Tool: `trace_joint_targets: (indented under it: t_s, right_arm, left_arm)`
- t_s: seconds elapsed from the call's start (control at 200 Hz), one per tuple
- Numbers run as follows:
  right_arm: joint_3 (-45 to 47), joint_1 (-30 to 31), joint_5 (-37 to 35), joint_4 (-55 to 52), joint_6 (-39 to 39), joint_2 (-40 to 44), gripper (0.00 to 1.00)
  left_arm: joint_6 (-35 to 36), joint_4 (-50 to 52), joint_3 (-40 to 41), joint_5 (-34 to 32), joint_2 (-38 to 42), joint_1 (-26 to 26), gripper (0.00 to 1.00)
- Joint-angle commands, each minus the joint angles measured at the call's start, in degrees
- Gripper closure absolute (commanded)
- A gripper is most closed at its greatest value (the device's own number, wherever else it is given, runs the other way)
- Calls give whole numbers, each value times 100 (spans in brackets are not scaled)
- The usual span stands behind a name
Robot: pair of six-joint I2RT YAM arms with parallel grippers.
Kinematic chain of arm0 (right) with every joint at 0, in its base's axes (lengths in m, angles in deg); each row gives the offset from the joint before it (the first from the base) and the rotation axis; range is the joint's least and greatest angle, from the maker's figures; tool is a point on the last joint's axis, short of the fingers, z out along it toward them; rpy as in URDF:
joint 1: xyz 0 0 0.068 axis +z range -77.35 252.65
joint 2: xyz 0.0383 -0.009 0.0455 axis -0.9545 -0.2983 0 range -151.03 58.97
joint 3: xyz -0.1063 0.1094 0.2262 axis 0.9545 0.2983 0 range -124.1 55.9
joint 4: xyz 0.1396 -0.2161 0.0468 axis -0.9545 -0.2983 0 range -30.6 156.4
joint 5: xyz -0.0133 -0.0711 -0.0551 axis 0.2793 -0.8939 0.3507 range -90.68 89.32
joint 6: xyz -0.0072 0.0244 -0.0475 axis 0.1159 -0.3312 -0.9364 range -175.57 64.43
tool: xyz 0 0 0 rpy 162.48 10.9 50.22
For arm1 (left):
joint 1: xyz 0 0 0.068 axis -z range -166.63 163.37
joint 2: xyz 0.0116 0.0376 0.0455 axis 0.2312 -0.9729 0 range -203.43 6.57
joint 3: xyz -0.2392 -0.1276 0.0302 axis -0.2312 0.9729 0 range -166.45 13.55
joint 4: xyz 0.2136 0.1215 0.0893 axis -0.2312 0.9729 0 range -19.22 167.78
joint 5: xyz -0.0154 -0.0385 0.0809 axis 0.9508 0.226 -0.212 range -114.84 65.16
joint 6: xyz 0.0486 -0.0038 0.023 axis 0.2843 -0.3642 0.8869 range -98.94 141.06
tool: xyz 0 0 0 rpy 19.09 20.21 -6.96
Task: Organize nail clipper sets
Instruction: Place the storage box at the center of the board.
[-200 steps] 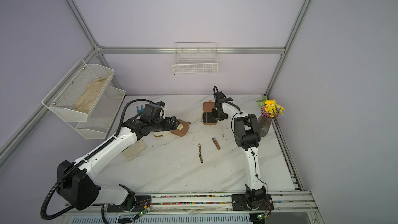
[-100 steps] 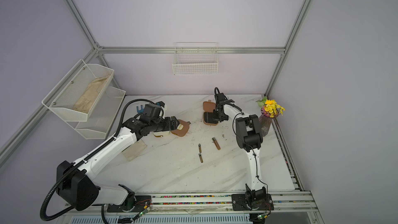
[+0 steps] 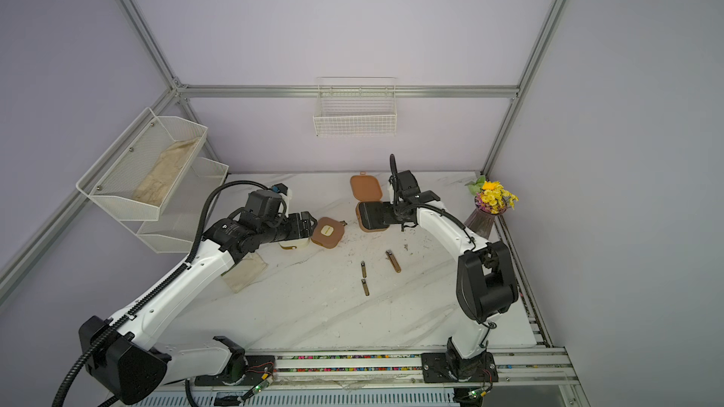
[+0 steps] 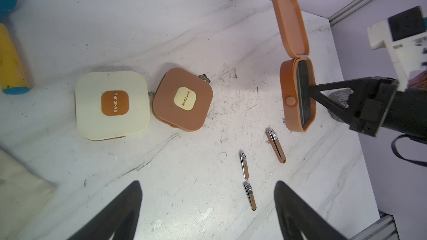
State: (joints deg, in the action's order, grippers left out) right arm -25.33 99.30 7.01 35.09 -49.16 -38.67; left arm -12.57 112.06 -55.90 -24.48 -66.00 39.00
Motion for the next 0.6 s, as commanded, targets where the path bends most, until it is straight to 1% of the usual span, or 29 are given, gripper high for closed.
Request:
trace_joint_targets:
  t_s: [0.0,0.165,0.335,0.44,0.595]
  right_arm:
    - [43,699,-169,-100,-953,64,100]
    - [-141,1538,-548,-290,-1616,-338,100]
    - [-297,2144,-740,-313,-1984,-949,100]
    - [-262,2445,-832,-181,-2082,-1327,100]
    - [-112,2596,-883,109,-1999,-1724,100]
  left_arm:
    - [-182,331,183,-165,326,-256,13]
    - [-214,942,73,-403,889,-765,13]
    - [-71,1431,-70,-625,1370,-1243,13]
    - [-73,1430,23,-470,1396,-1332,12]
    - [-167,1059,324,89,1267,-1331,13]
